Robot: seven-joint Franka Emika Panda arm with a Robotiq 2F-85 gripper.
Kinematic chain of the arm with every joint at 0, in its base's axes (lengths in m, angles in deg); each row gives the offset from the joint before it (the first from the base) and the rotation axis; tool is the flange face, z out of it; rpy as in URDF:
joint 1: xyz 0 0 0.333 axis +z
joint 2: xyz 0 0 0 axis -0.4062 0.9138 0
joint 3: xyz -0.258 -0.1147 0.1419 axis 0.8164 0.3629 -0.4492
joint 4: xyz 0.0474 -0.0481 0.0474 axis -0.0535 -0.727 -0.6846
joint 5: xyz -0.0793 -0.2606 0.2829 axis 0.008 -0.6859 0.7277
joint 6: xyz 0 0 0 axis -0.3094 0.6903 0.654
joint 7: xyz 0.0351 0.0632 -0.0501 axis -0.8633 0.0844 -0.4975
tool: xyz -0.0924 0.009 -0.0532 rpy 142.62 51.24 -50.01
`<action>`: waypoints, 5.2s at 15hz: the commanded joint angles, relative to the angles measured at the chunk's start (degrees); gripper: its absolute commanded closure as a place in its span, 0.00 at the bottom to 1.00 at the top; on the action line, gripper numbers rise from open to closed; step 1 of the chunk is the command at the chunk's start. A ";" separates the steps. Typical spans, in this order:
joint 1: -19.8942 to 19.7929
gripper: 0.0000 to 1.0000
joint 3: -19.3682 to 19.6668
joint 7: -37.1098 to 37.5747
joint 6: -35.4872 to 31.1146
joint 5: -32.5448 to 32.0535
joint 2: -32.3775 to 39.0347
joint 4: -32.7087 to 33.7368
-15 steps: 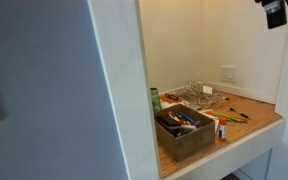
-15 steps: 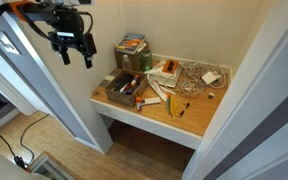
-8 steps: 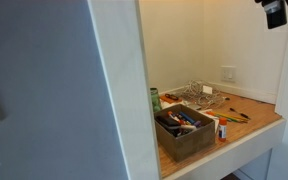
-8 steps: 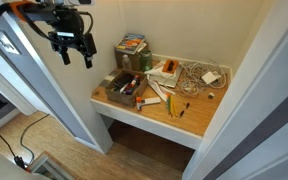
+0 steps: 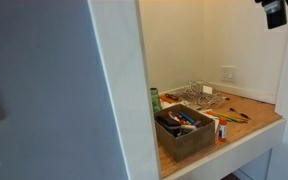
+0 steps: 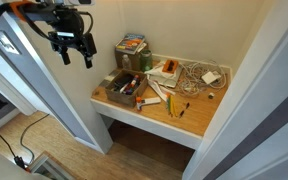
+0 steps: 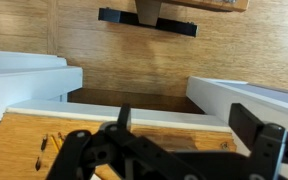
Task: Put the red pen from the box on the shelf
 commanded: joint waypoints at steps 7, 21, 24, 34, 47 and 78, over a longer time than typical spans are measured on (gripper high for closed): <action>-2.55 0.00 3.13 -2.85 -10.97 -4.05 9.93 -0.64; -5.10 0.00 7.49 -12.04 -15.80 1.78 29.18 -0.96; -5.43 0.00 7.21 -10.81 -15.44 0.25 29.06 -1.33; -5.41 0.00 7.11 -11.01 -15.64 0.36 29.38 -1.21; -4.64 0.00 3.54 -7.13 -29.79 11.01 43.10 12.53; -5.45 0.61 0.88 -7.65 -45.60 16.27 60.73 22.95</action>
